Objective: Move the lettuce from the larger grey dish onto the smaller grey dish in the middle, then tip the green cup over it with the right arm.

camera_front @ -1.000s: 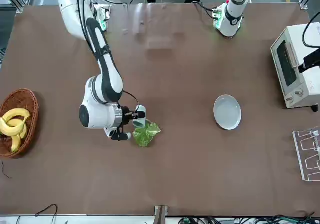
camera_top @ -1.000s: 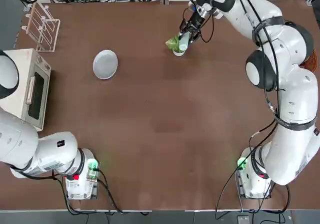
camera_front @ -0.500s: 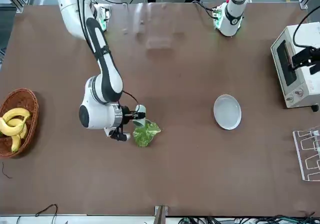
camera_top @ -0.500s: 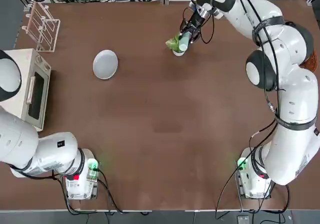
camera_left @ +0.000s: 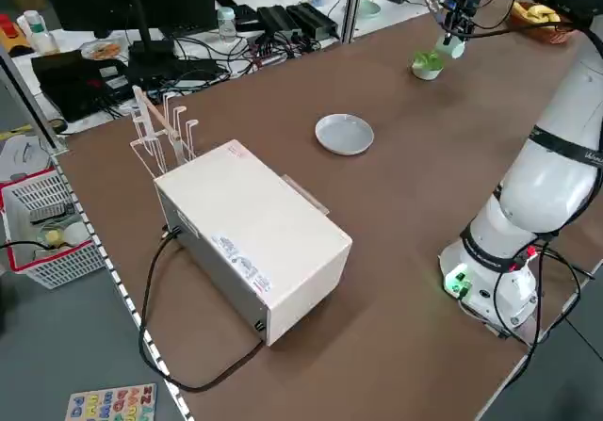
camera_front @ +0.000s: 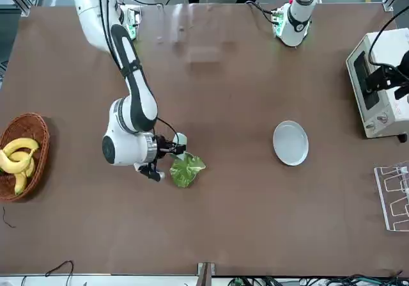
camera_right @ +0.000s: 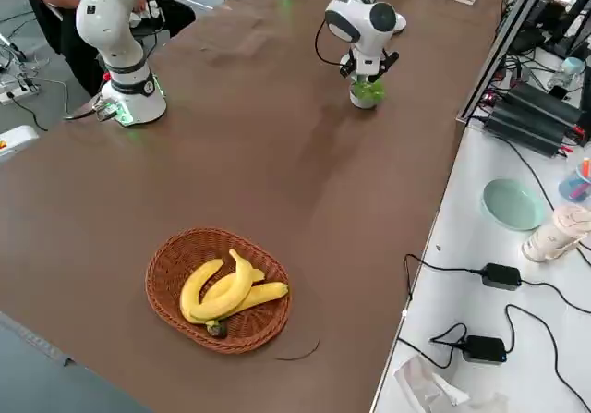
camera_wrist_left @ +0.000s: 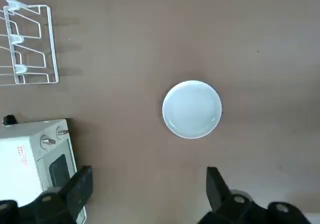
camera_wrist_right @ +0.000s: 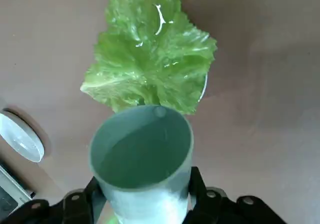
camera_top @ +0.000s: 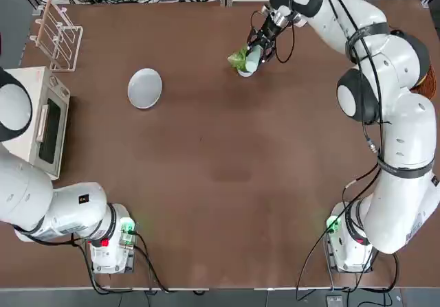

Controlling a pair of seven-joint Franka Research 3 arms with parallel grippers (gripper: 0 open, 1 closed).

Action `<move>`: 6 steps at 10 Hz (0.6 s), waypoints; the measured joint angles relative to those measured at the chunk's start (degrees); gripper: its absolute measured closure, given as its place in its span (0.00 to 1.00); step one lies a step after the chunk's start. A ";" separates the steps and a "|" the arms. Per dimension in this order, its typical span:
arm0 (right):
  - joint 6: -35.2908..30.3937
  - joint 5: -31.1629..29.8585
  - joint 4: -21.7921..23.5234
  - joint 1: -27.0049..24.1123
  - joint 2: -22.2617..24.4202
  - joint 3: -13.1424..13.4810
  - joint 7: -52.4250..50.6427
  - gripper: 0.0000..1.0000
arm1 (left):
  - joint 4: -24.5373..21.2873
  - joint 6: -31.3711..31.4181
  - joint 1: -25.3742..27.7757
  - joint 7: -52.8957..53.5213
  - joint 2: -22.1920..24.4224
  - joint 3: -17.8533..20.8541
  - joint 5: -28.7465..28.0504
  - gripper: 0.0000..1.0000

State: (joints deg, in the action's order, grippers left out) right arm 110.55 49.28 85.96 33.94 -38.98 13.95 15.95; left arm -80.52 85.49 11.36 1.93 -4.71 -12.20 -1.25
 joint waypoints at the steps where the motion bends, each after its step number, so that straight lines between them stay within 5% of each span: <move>1: -0.19 0.00 -0.12 -0.02 -0.13 0.00 0.70 0.31 | 0.00 0.15 -0.09 0.10 -0.04 -0.09 0.00 0.00; 6: -0.37 0.00 -0.88 -0.21 -0.25 0.01 -2.71 0.31 | 0.00 0.14 -0.79 0.28 -0.10 -1.11 0.00 0.00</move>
State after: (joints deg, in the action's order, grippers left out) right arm 110.18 49.28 85.08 33.73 -39.23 13.96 13.24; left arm -80.52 85.64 10.58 2.22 -4.81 -13.31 -1.26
